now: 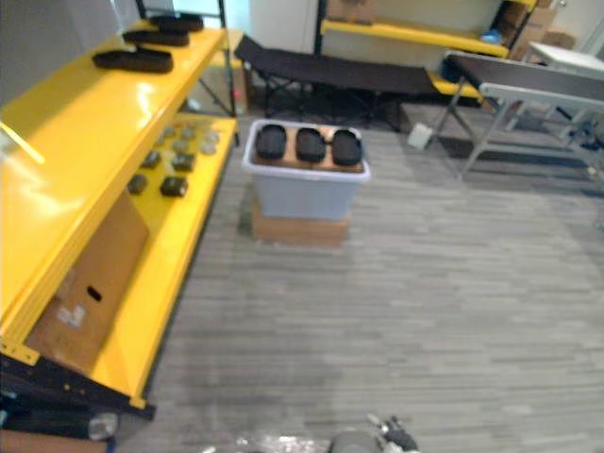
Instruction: Walk over and take plastic housings, then place them on the shelf
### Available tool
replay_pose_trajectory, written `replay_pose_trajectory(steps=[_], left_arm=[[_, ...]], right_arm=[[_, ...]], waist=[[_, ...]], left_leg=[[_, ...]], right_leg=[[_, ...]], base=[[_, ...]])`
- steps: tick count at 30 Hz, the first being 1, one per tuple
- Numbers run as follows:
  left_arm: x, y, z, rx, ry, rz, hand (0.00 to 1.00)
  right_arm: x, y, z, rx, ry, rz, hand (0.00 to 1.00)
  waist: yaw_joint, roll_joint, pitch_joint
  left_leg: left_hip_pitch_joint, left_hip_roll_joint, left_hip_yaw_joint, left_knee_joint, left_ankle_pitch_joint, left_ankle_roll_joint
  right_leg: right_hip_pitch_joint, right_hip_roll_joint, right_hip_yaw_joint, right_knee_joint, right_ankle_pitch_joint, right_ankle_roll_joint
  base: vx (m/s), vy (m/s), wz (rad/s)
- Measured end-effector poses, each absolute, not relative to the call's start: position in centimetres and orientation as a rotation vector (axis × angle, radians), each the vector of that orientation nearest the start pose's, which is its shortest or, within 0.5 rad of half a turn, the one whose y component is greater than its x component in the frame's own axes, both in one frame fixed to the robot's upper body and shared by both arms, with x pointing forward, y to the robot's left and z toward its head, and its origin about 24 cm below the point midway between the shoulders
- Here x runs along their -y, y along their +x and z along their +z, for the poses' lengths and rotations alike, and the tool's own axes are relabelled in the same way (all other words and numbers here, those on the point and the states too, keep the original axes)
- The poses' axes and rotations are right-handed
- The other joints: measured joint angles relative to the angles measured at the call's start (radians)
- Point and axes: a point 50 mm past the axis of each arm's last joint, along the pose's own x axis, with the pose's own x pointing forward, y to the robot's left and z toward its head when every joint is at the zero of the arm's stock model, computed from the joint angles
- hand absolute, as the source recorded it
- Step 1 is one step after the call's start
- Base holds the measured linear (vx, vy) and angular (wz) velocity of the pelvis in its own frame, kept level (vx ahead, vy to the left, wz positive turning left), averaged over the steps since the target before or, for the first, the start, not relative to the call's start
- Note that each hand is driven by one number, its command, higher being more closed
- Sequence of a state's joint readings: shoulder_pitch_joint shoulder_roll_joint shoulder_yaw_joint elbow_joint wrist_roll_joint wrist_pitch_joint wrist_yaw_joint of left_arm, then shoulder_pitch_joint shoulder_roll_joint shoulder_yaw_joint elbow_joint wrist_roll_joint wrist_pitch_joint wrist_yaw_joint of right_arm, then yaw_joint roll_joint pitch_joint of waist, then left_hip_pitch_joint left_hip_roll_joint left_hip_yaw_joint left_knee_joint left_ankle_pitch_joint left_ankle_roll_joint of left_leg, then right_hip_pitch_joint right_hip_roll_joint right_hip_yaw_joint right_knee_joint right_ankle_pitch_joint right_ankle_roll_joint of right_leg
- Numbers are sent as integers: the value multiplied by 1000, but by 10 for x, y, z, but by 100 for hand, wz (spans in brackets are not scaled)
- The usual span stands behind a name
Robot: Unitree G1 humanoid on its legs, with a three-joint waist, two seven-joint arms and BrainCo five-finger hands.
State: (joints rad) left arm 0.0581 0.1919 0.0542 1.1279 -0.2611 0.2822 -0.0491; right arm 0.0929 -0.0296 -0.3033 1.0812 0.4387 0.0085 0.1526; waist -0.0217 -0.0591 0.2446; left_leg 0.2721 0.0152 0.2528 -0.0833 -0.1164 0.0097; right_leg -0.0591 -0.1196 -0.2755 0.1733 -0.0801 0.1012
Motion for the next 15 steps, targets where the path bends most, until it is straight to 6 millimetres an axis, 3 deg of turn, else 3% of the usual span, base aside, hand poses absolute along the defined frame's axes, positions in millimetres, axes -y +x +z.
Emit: replay_pose_trajectory(steps=[4, 5, 6, 7, 8, 9, 11, 12, 14, 15], left_arm=[[-223, 59, -168, -1417, -230, 315, 0], [-222, 58, -168, -1412, -246, 328, 0], [-214, 54, -170, -1410, -316, 357, 0], [-211, 48, -171, -1413, -356, 381, 0], [-211, 49, -170, -1377, -429, 427, 0], [-207, 48, -171, -1347, -510, 471, 0], [-197, 48, -172, -1325, -589, 502, 0], [-195, 47, -172, -1329, -601, 503, 0], [-194, 49, -172, -1331, -601, 477, 0], [-193, 52, -172, -1329, -592, 450, 0]], right_arm=[[192, 61, -168, -1068, 591, -463, 0], [192, 59, -169, -1065, 604, -476, 0], [197, 57, -168, -1071, 597, -486, 0], [200, 57, -168, -1078, 586, -488, 0], [201, 55, -168, -1092, 569, -483, 0], [205, 56, -167, -1088, 550, -480, 0], [216, 55, -166, -1093, 504, -495, 0], [219, 55, -165, -1096, 492, -496, 0], [218, 62, -165, -1079, 495, -494, 0], [217, 73, -163, -1048, 497, -485, 0]], waist=[[-2, 0, -6], [-5, 2, -8], [-11, 38, -23], [-10, 49, -43], [-7, 46, -50], [6, 65, -43], [14, 107, -32], [16, 113, -24], [38, 110, -24], [46, 107, -22]], left_leg=[[54, 0, -14, 8, -50, -51], [53, 11, -24, 54, -95, -66], [39, 59, -26, 119, -145, -92], [22, 77, -26, 174, -162, -113], [-63, 118, -26, 389, -177, -136], [-194, 181, -32, 714, -173, -139], [-323, 284, -25, 1009, -174, -142], [-353, 289, -22, 1034, -174, -142], [-398, 243, -21, 911, -177, -135], [-419, 189, -24, 752, -170, -127]], right_leg=[[-8, 2, 1, -61, 100, -30], [-6, 2, 3, -46, 139, -60], [-7, 31, -11, -5, 128, -79], [-4, 45, -18, -4, 100, -84], [24, 58, -22, -6, 76, -95], [70, 77, -25, -28, 61, -107], [170, 124, -29, -76, 48, -120], [224, 129, -28, -101, 44, -125], [285, 105, -14, -138, 36, -117], [309, 81, 2, -150, 22, -96]], base=[[343, -111, 16], [465, -225, 21], [392, -195, 21], [447, -202, 10], [451, -230, 3], [527, -276, -5], [442, -179, -6], [446, -117, -20], [368, -32, -40], [401, 73, -44]])
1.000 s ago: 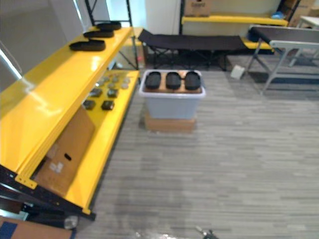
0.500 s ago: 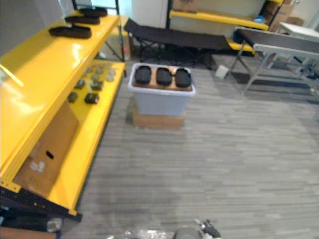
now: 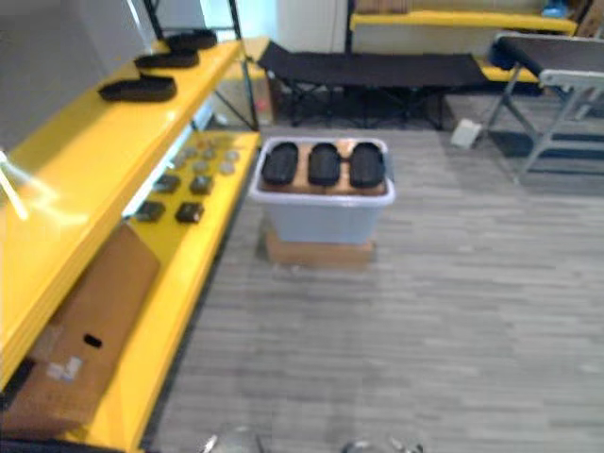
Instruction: Walk over and take plastic housings, then place them on the shelf
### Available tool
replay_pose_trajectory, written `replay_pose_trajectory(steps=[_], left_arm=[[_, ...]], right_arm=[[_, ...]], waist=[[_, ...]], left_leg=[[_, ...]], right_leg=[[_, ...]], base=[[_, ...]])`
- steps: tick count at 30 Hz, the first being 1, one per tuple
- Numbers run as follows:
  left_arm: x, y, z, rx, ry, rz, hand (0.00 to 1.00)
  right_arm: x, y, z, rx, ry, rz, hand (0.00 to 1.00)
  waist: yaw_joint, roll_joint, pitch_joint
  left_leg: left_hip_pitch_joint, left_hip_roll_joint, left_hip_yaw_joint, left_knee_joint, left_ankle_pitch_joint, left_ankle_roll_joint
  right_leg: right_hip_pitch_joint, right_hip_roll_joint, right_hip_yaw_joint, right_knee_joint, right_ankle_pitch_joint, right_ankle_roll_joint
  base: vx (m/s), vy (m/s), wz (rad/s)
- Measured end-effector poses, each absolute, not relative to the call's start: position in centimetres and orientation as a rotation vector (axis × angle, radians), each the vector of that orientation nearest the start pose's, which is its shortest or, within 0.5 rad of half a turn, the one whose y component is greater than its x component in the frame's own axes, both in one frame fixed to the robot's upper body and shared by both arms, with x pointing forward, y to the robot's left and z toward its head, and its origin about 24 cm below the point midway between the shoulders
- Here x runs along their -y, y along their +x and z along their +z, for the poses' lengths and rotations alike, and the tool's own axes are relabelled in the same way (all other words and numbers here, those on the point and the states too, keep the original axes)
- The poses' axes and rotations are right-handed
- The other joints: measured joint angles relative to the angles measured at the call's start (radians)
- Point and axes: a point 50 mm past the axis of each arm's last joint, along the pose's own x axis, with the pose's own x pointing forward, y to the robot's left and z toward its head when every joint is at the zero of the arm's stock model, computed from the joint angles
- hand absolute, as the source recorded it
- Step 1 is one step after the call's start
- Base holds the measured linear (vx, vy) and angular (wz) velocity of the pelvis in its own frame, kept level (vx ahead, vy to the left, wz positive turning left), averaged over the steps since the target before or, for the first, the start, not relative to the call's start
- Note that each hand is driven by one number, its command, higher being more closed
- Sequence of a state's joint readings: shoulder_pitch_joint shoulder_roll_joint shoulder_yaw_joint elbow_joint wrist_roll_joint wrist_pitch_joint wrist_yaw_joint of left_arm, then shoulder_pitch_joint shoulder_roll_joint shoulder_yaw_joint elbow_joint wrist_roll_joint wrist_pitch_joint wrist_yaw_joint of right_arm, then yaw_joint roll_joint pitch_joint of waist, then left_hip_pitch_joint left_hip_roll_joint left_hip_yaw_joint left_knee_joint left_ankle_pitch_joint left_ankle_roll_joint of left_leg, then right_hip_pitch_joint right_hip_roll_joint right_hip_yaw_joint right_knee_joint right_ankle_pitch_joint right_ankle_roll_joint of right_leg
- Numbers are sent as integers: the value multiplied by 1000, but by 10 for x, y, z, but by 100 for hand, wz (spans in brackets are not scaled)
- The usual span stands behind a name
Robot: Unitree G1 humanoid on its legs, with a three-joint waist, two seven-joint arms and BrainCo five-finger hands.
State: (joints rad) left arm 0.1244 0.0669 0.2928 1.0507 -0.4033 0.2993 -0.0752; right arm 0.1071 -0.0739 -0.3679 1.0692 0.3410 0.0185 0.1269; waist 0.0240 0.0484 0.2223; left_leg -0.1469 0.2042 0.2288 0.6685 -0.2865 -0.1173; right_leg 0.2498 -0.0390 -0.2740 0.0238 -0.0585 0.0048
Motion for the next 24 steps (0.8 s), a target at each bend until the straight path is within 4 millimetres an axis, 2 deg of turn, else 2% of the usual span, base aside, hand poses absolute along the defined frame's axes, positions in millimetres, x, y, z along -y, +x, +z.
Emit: replay_pose_trajectory(steps=[1, 2, 3, 4, 5, 6, 8, 10, 11, 12, 13, 14, 16, 18, 20, 21, 22, 23, 24], left_arm=[[-193, 51, -172, -1337, -565, 429, 0], [-193, 50, -172, -1337, -561, 428, 0], [-192, 44, -173, -1349, -540, 423, 0], [-192, 38, -173, -1357, -542, 432, 0], [-199, 34, -173, -1350, -521, 445, 0], [-206, 35, -171, -1340, -501, 449, 0], [-214, 40, -170, -1319, -476, 457, 0], [-215, 35, -171, -1333, -463, 474, 0], [-215, 37, -171, -1331, -441, 464, 0], [-216, 35, -171, -1340, -422, 465, 0], [-217, 34, -171, -1344, -406, 459, 0], [-220, 37, -170, -1337, -381, 446, 0], [-219, 50, -168, -1304, -354, 412, 0], [-217, 68, -166, -1265, -359, 390, 0], [-214, 81, -165, -1236, -385, 385, 0], [-211, 82, -165, -1232, -415, 392, 0], [-211, 81, -165, -1231, -431, 404, 0], [-213, 81, -165, -1225, -442, 420, 0], [-214, 80, -165, -1226, -453, 433, 0]], right_arm=[[216, 81, -162, -1027, 501, -480, 0], [215, 83, -161, -1020, 505, -479, 0], [215, 84, -161, -1013, 507, -480, 0], [213, 87, -161, -1011, 505, -468, 0], [201, 91, -162, -1017, 511, -429, 0], [194, 100, -161, -1007, 513, -391, 0], [188, 107, -160, -1008, 515, -370, 0], [188, 111, -160, -1008, 510, -371, 0], [187, 110, -160, -1018, 511, -366, 0], [186, 107, -162, -1035, 508, -362, 0], [186, 106, -163, -1044, 497, -356, 0], [187, 105, -163, -1051, 481, -352, 0], [188, 105, -162, -1052, 465, -344, 0], [191, 113, -160, -1026, 457, -344, 0], [198, 116, -157, -1007, 448, -357, 0], [198, 117, -157, -1003, 440, -351, 0], [196, 117, -157, -1005, 439, -348, 0], [194, 113, -158, -1014, 441, -342, 0], [191, 109, -159, -1020, 450, -341, 0]], waist=[[1, 2, 0], [2, 2, 0], [20, 0, 0], [32, -3, -3], [45, -34, -11], [46, -58, -3], [54, -96, 15], [58, -100, 17], [59, -98, 19], [50, -92, 22], [45, -94, 21], [39, -95, 19], [24, -94, 18], [11, -80, 23], [7, -56, 26], [1, -53, 26], [-2, -58, 22], [-3, -73, 12], [-4, -84, 3]], left_leg=[[-22, -46, -8, -175, 37, 17], [-31, -68, -12, -259, 68, 23], [-27, -103, -40, -374, 182, 40], [-11, -116, -53, -393, 234, 40], [-9, -144, -52, -392, 239, 83], [-17, -157, -47, -357, 207, 114], [-10, -169, -26, -310, 153, 137], [66, -169, -6, -327, 114, 154], [117, -171, 4, -352, 99, 162], [181, -175, 7, -382, 88, 164], [213, -179, 7, -397, 87, 163], [266, -180, 9, -431, 87, 159], [302, -176, 3, -467, 87, 156], [306, -158, -6, -469, 76, 138], [325, -115, -8, -469, 55, 103], [341, -97, -11, -467, 37, 75], [361, -86, -14, -465, 21, 51], [376, -84, -24, -464, 2, 29], [397, -74, -33, -453, -28, 3]], right_leg=[[14, -21, 7, -2, -17, 16], [18, -30, 7, 0, -31, 24], [35, -44, 27, 4, -62, 38], [37, -47, 46, 6, -78, 36], [32, -68, 75, 11, -103, 30], [25, -84, 84, 31, -121, 16], [28, -106, 108, 71, -117, 29], [-35, -124, 156, 297, -121, 39], [-96, -143, 158, 459, -118, 73], [-148, -161, 148, 602, -153, 99], [-164, -170, 130, 636, -171, 96], [-196, -175, 83, 641, -192, 71], [-261, -163, 36, 548, -201, 55], [-334, -146, 28, 408, -185, 69], [-377, -125, 29, 232, -85, 73], [-380, -123, 30, 165, -12, 73], [-377, -124, 29, 147, 33, 79], [-367, -135, 29, 141, 63, 82], [-357, -146, 23, 156, 163, 77]], base=[[322, 116, -32], [296, 188, -24], [230, 185, -31], [313, 232, -46], [346, 193, -34], [421, 187, -21], [366, 158, -18], [334, 189, -30], [297, 126, -22], [306, 110, -9], [298, 65, 11], [282, 20, 17], [259, -24, 19], [235, -64, 12], [339, -144, -1], [394, -250, 3], [335, -260, 9], [381, -345, 21], [304, -313, 27]])
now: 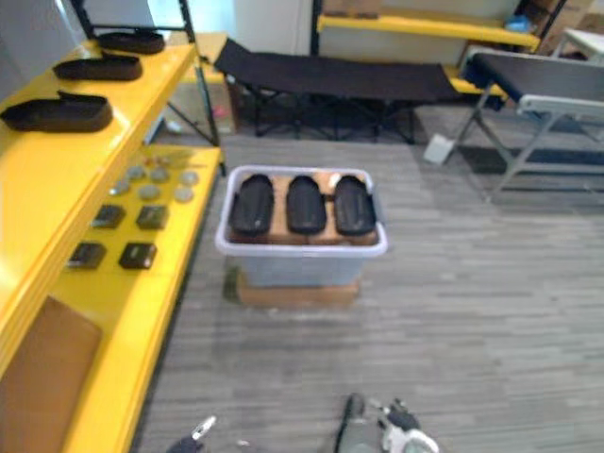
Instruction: Walk over and take plastic housings, then place them on the shelf
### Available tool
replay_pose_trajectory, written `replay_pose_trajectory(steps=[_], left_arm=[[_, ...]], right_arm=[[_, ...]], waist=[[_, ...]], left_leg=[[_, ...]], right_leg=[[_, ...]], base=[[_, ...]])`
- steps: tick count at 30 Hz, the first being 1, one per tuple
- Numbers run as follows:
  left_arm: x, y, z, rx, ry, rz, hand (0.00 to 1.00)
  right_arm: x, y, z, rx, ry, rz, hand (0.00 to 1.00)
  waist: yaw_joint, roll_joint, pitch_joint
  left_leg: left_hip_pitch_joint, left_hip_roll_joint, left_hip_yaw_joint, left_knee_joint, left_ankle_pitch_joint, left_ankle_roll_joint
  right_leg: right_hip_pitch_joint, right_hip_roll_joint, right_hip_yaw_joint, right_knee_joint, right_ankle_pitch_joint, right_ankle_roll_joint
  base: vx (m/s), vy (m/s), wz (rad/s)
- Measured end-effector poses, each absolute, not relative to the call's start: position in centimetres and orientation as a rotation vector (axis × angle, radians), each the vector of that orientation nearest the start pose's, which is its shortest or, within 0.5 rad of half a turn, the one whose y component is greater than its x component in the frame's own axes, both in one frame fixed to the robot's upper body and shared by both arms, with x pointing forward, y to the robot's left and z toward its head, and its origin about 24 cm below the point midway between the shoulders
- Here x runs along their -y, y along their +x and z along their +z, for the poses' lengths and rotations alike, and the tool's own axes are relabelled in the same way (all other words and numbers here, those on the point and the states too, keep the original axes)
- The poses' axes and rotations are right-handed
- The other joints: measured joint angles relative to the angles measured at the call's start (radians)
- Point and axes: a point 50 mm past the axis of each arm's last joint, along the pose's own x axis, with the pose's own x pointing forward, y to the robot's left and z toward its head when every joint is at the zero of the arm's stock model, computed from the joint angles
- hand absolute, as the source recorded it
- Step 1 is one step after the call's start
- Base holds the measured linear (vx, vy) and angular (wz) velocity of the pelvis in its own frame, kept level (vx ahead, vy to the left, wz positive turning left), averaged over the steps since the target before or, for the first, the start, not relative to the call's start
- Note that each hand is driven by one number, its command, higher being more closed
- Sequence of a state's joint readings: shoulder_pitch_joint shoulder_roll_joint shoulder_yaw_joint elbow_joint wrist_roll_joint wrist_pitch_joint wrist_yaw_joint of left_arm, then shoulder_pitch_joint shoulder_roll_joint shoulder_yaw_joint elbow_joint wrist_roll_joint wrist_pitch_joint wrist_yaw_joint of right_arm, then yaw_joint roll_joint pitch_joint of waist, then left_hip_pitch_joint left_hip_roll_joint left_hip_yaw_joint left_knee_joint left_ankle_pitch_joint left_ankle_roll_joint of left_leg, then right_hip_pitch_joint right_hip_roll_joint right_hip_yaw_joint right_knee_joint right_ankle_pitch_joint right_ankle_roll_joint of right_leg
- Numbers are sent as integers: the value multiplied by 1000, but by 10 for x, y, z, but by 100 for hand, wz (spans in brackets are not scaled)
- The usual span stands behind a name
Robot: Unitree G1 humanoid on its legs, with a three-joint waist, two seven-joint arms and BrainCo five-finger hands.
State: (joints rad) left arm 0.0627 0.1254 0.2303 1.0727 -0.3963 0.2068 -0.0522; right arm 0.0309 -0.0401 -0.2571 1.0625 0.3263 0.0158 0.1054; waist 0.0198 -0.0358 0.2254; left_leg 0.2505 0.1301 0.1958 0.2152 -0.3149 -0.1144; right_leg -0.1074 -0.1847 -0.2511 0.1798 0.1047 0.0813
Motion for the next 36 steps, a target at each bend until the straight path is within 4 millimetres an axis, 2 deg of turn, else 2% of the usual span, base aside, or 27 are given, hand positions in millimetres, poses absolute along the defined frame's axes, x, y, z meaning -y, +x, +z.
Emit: replay_pose_trajectory(steps=[1, 2, 3, 4, 5, 6, 8, 9, 10, 11, 12, 13, 14, 15, 17, 19, 20, 23, 24, 26, 28, 29, 30, 33, 36], left_arm=[[-205, 78, -167, -1240, -477, 426, 0], [-190, 74, -170, -1261, -510, 424, 0], [-184, 72, -171, -1261, -535, 455, 0], [-184, 72, -171, -1247, -561, 475, 0], [-185, 76, -169, -1215, -597, 493, 0], [-184, 78, -169, -1197, -629, 511, 0], [-182, 76, -169, -1204, -633, 512, 0], [-184, 74, -169, -1205, -637, 511, 0], [-185, 73, -169, -1210, -635, 505, 0], [-186, 73, -169, -1220, -630, 492, 0], [-186, 70, -170, -1228, -626, 491, 0], [-185, 69, -170, -1235, -620, 484, 0], [-192, 65, -170, -1240, -602, 493, 0], [-200, 61, -170, -1245, -573, 500, 0], [-208, 61, -169, -1243, -536, 501, 0], [-212, 65, -168, -1228, -506, 496, 0], [-212, 65, -168, -1231, -495, 488, 0], [-211, 65, -168, -1250, -424, 436, 0], [-214, 67, -167, -1249, -395, 418, 0], [-216, 80, -164, -1214, -404, 405, 0], [-216, 82, -164, -1199, -424, 412, 0], [-215, 83, -164, -1194, -430, 417, 0], [-209, 82, -165, -1198, -447, 412, 0], [-202, 73, -168, -1226, -473, 422, 0], [-203, 65, -170, -1247, -490, 439, 0]], right_arm=[[194, 110, -159, -1017, 445, -353, 0], [205, 104, -159, -1036, 435, -379, 0], [210, 102, -159, -1045, 437, -404, 0], [210, 100, -160, -1051, 435, -413, 0], [211, 98, -160, -1058, 433, -421, 0], [212, 98, -160, -1066, 431, -419, 0], [214, 93, -161, -1088, 430, -426, 0], [214, 88, -163, -1102, 445, -446, 0], [214, 87, -163, -1106, 447, -451, 0], [214, 86, -163, -1107, 449, -459, 0], [214, 86, -163, -1109, 447, -470, 0], [215, 86, -163, -1108, 446, -475, 0], [212, 86, -164, -1110, 460, -478, 0], [204, 87, -165, -1113, 477, -464, 0], [195, 90, -166, -1113, 490, -460, 0], [192, 88, -166, -1115, 510, -473, 0], [194, 87, -166, -1114, 508, -478, 0], [202, 87, -165, -1082, 483, -491, 0], [199, 85, -165, -1089, 487, -484, 0], [194, 88, -166, -1086, 503, -461, 0], [192, 89, -166, -1087, 507, -455, 0], [192, 87, -166, -1092, 509, -458, 0], [196, 86, -166, -1093, 504, -471, 0], [202, 84, -166, -1106, 493, -483, 0], [201, 78, -168, -1136, 493, -498, 0]], waist=[[-1, 30, -5], [-3, 71, -31], [0, 92, -36], [0, 95, -39], [5, 100, -39], [13, 111, -33], [21, 122, -27], [24, 118, -26], [24, 116, -26], [24, 111, -24], [21, 107, -24], [20, 111, -22], [30, 78, -20], [37, 48, -25], [40, 12, -12], [46, -5, -3], [48, -4, -2], [15, 23, -9], [4, 17, -18], [8, 2, -21], [14, -6, -24], [13, -18, -23], [16, 5, -24], [19, 29, -35], [16, 19, -33]], left_leg=[[10, 30, -9, 4, -9, -12], [9, 77, -28, 3, -9, -17], [0, 97, -32, 38, 21, -29], [-27, 103, -46, 89, 35, -30], [-107, 116, -82, 254, 70, -23], [-203, 141, -115, 463, 136, -19], [-308, 174, -126, 693, 140, -23], [-343, 176, -88, 718, 129, -21], [-353, 171, -61, 693, 123, -14], [-360, 143, -9, 567, 111, -7], [-347, 80, 20, 316, 123, -5], [-335, 54, 28, 189, 148, 3], [-303, 11, 55, 92, 184, 62], [-280, -32, 69, 14, 208, 76], [-270, -65, 85, -26, 214, 88], [-245, -92, 85, -46, 195, 107], [-221, -104, 84, -66, 180, 117], [-125, -110, 46, -142, 189, 127], [-124, -109, 20, -139, 190, 129], [-130, -102, 0, -138, 190, 128], [-129, -110, -4, -135, 191, 123], [-121, -122, -19, -139, 180, 106], [-112, -110, -19, -144, 181, 103], [-98, -83, 6, -167, 172, 80], [-40, -70, 30, -182, 163, 62]], right_leg=[[4, 28, -21, 34, -37, -10], [-2, 61, -52, 62, -96, -28], [6, 73, -66, 77, -129, -40], [14, 74, -74, 75, -140, -42], [38, 77, -83, 67, -158, -49], [79, 93, -86, 43, -170, -56], [168, 124, -89, -19, -172, -59], [223, 129, -97, -60, -169, -55], [244, 127, -99, -72, -170, -53], [267, 116, -100, -84, -167, -44], [270, 97, -97, -85, -173, -28], [268, 95, -96, -86, -175, -16], [268, 74, -75, -101, -172, 4], [271, 48, -75, -140, -159, 22], [274, 24, -76, -161, -144, 36], [287, -2, -82, -147, -152, 37], [280, -15, -79, -97, -169, 31], [205, -60, -81, 178, -224, 7], [195, -59, -81, 169, -258, 9], [165, -34, -77, 92, -261, 5], [149, -9, -68, -29, -175, 13], [148, -12, -65, -48, -114, 19], [157, 0, -60, -68, -112, 16], [187, 41, -56, -145, -96, 5], [246, 67, -45, -196, -90, 0]], base=[[363, -357, 39], [398, -352, 33], [384, -336, 32], [301, -285, 25], [233, -266, 18], [225, -234, 10], [274, -158, -6], [272, -75, -5], [285, -15, -3], [275, 64, -6], [267, 98, -5], [247, 138, -10], [254, 96, -8], [260, 87, -8], [250, 74, -3], [248, 105, 3], [254, 148, 9], [202, 160, 38], [216, 41, 65], [196, -34, 50], [128, -60, 23], [187, -87, 9], [195, -75, 5], [173, -63, -18], [101, -40, -26]])
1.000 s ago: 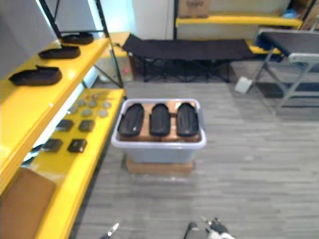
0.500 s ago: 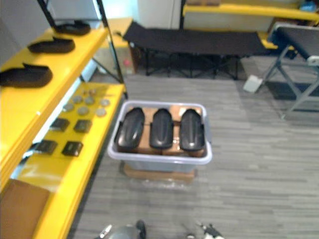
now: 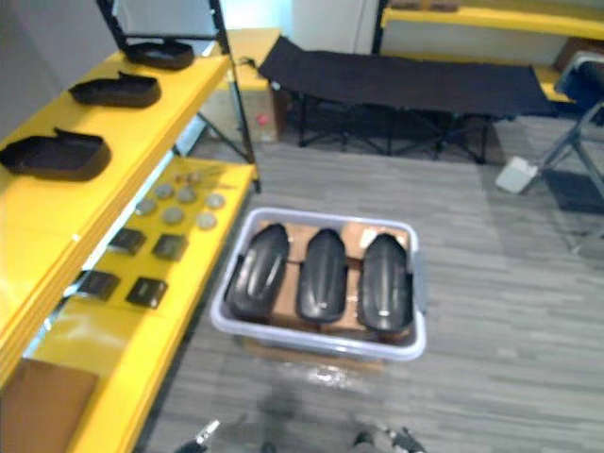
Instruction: Walk over and take plastic housings, then place them on the shelf
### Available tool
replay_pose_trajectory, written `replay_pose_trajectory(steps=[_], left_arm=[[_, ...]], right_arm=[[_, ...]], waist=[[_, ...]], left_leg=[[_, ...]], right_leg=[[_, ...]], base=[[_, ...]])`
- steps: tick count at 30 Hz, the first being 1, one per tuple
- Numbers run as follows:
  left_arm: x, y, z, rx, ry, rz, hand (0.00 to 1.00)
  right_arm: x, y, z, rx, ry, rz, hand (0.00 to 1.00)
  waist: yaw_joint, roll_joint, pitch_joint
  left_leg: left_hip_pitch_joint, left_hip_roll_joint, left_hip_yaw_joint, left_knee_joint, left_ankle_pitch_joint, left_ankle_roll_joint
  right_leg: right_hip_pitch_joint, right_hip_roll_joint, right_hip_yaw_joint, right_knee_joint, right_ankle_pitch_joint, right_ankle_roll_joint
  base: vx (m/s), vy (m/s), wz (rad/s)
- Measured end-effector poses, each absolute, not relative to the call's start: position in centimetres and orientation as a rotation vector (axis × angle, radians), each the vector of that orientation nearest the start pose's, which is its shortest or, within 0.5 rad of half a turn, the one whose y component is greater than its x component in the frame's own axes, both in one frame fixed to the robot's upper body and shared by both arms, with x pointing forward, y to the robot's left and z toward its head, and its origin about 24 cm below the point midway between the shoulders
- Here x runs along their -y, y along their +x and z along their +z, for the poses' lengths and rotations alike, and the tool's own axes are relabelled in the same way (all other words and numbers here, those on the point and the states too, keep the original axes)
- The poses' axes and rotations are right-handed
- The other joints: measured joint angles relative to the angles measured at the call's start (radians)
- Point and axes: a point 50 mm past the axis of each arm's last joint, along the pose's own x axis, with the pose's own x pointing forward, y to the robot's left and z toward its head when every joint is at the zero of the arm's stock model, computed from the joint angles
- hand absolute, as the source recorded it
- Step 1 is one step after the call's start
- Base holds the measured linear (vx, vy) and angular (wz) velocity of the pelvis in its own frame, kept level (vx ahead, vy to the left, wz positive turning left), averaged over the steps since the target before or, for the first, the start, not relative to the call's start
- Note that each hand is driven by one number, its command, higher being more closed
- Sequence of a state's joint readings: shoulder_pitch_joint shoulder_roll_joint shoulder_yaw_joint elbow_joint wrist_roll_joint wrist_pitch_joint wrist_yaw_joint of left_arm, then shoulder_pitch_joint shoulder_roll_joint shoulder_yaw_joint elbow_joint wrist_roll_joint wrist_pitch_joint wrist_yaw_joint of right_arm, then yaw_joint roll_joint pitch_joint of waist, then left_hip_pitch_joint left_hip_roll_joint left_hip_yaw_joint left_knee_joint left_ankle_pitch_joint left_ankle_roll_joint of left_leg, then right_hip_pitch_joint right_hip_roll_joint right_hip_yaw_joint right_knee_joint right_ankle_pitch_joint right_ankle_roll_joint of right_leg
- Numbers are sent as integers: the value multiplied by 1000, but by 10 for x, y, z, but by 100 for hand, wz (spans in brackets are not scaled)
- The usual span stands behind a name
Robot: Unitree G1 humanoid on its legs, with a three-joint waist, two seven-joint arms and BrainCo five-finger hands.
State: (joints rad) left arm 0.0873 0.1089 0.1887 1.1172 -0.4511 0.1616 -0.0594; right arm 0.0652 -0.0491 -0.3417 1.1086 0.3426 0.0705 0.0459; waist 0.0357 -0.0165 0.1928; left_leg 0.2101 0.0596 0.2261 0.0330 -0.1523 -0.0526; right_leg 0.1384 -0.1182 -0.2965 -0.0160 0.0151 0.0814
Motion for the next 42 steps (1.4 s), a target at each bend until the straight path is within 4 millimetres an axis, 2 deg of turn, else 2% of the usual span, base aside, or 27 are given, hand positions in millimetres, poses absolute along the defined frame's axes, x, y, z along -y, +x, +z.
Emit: replay_pose_trajectory(steps=[4, 9, 14, 19, 22, 24, 28, 33, 36, 39, 42], left_arm=[[-206, 66, -169, -1230, -486, 446, 0], [-213, 69, -168, -1219, -420, 425, 0], [-214, 73, -167, -1215, -323, 363, 0], [-214, 78, -166, -1208, -279, 326, 0], [-214, 89, -164, -1189, -256, 296, 0], [-204, 104, -161, -1161, -249, 240, 0], [-195, 113, -160, -1157, -227, 184, 0], [-201, 106, -161, -1185, -249, 279, 0], [-206, 103, -161, -1167, -298, 333, 0], [-206, 105, -161, -1132, -311, 343, 0], [-204, 104, -161, -1130, -293, 331, 0]], right_arm=[[202, 73, -169, -1156, 494, -504, 0], [200, 67, -170, -1166, 510, -514, 0], [201, 54, -172, -1181, 539, -552, 0], [204, 48, -171, -1162, 522, -571, 0], [203, 36, -172, -1178, 496, -560, 0], [204, 40, -171, -1157, 470, -533, 0], [202, 45, -171, -1145, 465, -500, 0], [203, 62, -169, -1121, 437, -444, 0], [202, 73, -167, -1089, 476, -461, 0], [206, 80, -165, -1064, 499, -480, 0], [215, 80, -164, -1058, 479, -506, 0]], waist=[[-3, -7, -1], [-2, -27, 7], [-14, -25, 8], [-22, -21, 12], [-28, -21, 12], [-37, -22, 12], [-39, -28, 9], [-17, -30, 12], [-19, -27, 25], [-18, -14, 31], [-39, 5, 23]], left_leg=[[-1, -9, 2, 0, 0, 0], [-2, -33, 3, 0, -1, 1], [-18, -35, 18, 1, -10, 15], [-8, -22, 94, -1, -20, 8], [0, -24, 103, -2, -24, 9], [-3, -35, 83, -3, -30, 19], [-23, -44, 36, 4, -30, 20], [-51, -40, 17, 43, -30, 21], [-57, -35, -16, 86, -31, 22], [-89, -4, -5, 170, -74, 14], [-79, 1, 5, 155, -78, 10]], right_leg=[[11, -8, 1, -32, 16, 12], [21, -26, 0, -54, 30, 30], [1, -25, 12, -63, 39, 34], [-37, -2, 101, -65, 62, 22], [-36, -1, 108, -65, 65, 22], [-36, -8, 101, -65, 69, 27], [-34, -24, 66, -65, 71, 31], [-28, -26, 47, -65, 72, 32], [2, -24, 16, -65, 70, 29], [4, -16, 8, -65, 64, 20], [-7, -12, 24, -50, 61, 19]], base=[[15, 3, -4], [-31, 16, 1], [-61, -5, -8], [-62, -32, -52], [-65, -31, -11], [-88, -14, 11], [-61, -8, 23], [-35, -32, 15], [-36, -58, 29], [-89, -44, -1], [-81, -20, -16]])
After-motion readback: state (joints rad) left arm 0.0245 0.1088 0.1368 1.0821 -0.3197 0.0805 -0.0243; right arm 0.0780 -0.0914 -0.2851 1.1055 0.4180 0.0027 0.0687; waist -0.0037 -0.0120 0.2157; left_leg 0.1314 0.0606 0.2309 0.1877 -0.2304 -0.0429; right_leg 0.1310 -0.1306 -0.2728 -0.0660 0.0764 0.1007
